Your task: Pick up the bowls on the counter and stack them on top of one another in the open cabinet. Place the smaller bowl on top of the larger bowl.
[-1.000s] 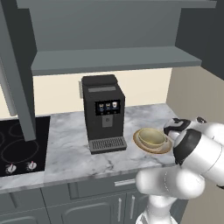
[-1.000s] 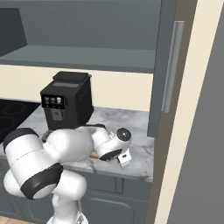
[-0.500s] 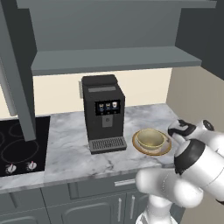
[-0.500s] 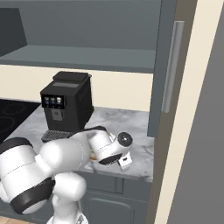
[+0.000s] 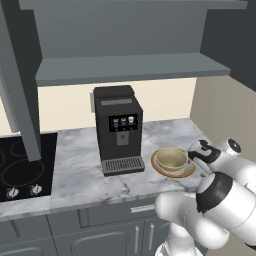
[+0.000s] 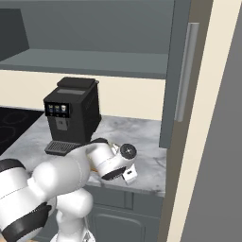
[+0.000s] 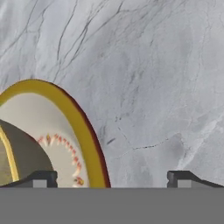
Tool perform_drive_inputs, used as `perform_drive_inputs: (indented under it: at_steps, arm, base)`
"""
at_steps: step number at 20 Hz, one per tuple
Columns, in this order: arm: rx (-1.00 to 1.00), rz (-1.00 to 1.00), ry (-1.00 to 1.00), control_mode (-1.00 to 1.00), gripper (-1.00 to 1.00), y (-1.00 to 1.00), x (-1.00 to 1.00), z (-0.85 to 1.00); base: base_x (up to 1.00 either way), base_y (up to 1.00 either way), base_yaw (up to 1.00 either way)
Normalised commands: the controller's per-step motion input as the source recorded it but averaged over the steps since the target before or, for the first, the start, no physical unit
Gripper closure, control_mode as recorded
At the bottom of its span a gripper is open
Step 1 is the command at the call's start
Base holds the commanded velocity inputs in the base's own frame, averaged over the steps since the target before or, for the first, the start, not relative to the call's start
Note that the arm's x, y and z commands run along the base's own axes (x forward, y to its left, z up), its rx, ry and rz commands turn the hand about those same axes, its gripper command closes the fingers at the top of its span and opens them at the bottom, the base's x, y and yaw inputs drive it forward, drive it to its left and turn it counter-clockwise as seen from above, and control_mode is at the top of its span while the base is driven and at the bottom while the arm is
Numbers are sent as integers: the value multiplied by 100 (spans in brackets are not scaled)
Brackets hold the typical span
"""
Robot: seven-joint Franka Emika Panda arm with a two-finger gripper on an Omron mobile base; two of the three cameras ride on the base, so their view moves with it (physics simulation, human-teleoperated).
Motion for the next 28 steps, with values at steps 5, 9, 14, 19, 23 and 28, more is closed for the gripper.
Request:
perform_drive_inputs:
  at_steps: [5, 9, 14, 19, 23, 28]
  arm:
    - [0, 0, 3, -100, -100, 0, 0, -11]
    - [0, 0, 1, -100, -100, 5, 1, -9]
    - [0, 0, 0, -100, 100, 10, 2, -2]
    - [0, 0, 0, -100, 100, 0, 0, 0]
    - [0, 0, 0, -100, 100, 0, 0, 0]
    - [0, 0, -1, -100, 100, 0, 0, 4]
  base:
    - [0, 0, 0]
    - [0, 0, 0]
    - [0, 0, 0]
    - [0, 0, 0]
    - [0, 0, 0]
    - [0, 0, 0]
